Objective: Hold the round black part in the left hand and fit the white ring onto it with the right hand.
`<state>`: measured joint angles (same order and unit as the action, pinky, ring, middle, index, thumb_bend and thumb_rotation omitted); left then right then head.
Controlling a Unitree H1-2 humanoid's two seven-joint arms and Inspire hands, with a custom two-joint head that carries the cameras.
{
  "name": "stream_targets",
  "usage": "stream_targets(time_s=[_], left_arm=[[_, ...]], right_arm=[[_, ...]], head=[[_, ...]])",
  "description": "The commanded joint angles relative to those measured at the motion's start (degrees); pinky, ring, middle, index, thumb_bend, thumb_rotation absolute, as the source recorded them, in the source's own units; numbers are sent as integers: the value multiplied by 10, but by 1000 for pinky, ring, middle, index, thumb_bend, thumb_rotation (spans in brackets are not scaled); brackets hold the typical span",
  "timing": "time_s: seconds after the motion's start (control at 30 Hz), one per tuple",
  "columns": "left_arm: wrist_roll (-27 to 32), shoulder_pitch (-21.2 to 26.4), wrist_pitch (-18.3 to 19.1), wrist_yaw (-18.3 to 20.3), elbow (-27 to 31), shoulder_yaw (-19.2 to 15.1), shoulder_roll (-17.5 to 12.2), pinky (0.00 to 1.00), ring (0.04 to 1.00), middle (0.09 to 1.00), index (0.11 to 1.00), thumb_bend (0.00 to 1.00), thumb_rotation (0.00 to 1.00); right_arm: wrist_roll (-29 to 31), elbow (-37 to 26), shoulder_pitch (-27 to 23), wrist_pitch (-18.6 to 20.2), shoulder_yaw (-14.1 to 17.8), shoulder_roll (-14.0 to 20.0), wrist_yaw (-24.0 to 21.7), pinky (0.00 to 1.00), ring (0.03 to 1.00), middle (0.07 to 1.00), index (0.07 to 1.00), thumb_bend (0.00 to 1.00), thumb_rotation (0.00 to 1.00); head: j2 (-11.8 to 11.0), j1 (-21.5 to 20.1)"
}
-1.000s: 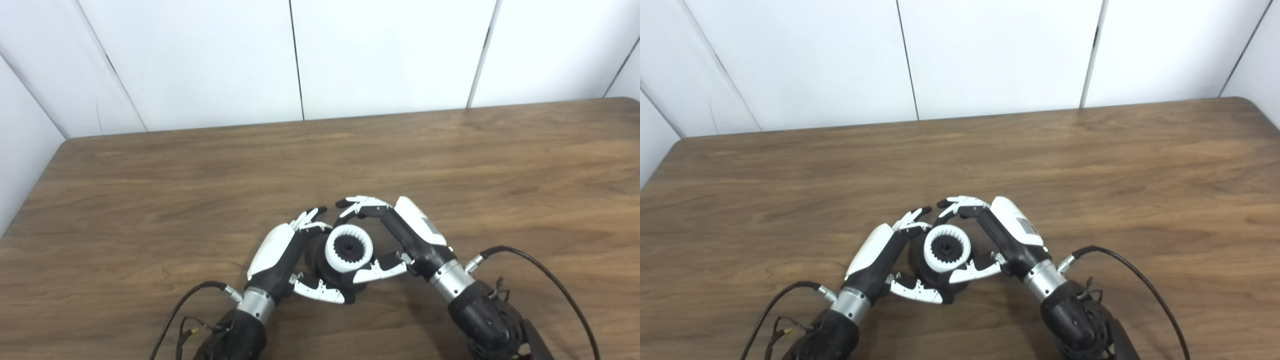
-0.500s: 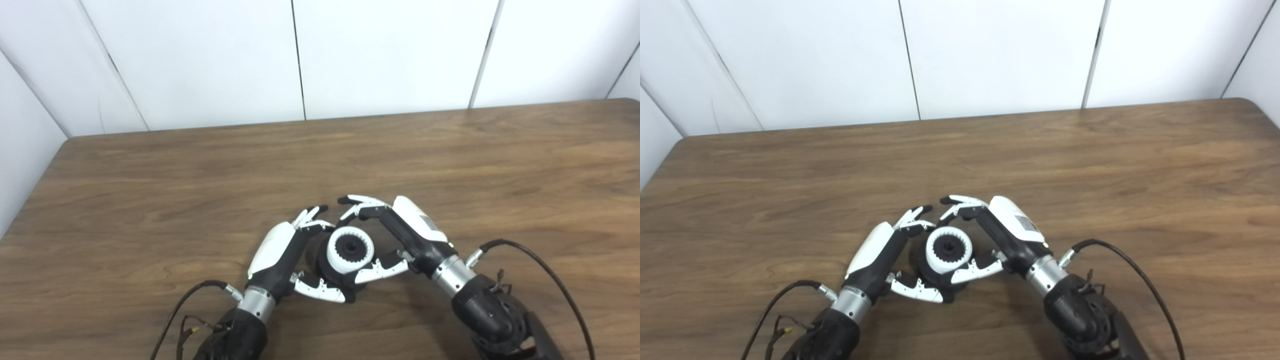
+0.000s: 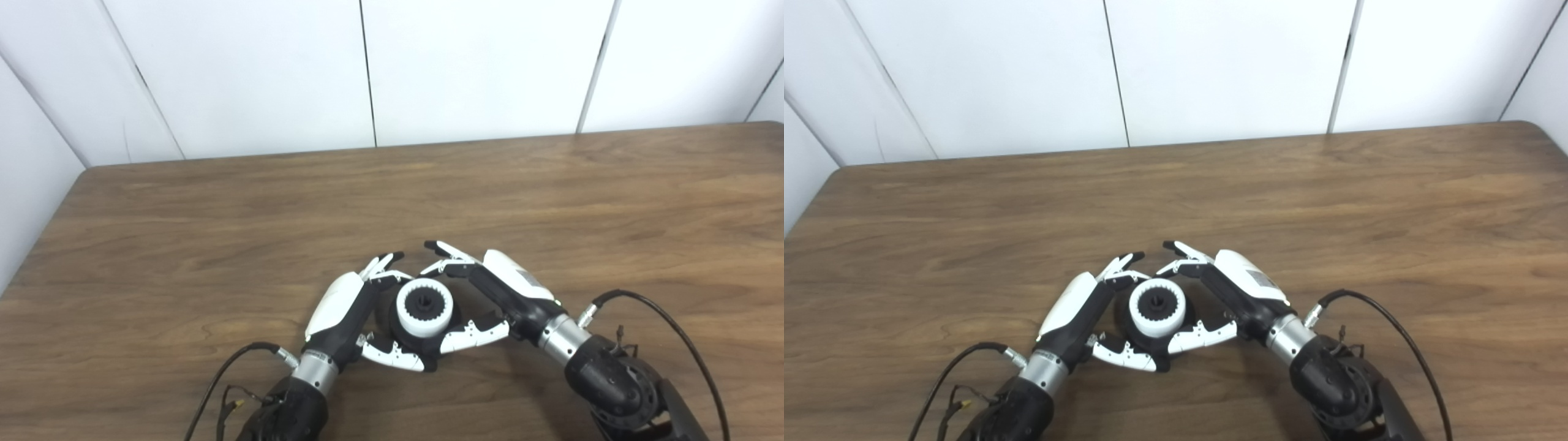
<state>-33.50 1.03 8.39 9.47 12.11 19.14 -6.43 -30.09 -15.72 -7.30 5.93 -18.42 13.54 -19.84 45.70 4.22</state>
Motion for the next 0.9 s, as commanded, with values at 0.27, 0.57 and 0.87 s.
stream_targets(time_s=[0.27, 0.57, 0.87], left_arm=[[-4, 9, 5, 5, 3, 4, -3, 980, 1000, 968, 590, 934, 195], [-6, 8, -3, 0, -6, 7, -4, 1000, 1000, 972, 590, 944, 218], [-7, 10, -5, -1, -9, 6, -6, 1000, 1000, 974, 596, 944, 230]], right_arm=[[17, -28, -19, 18, 21, 12, -8, 833, 955, 974, 930, 956, 556], [59, -3, 8, -29, 82, -20, 80, 790, 875, 895, 874, 653, 500], [70, 12, 22, -35, 101, -13, 99, 841, 911, 931, 918, 729, 644]], head=[[-3, -3], [-11, -10], [-7, -11]])
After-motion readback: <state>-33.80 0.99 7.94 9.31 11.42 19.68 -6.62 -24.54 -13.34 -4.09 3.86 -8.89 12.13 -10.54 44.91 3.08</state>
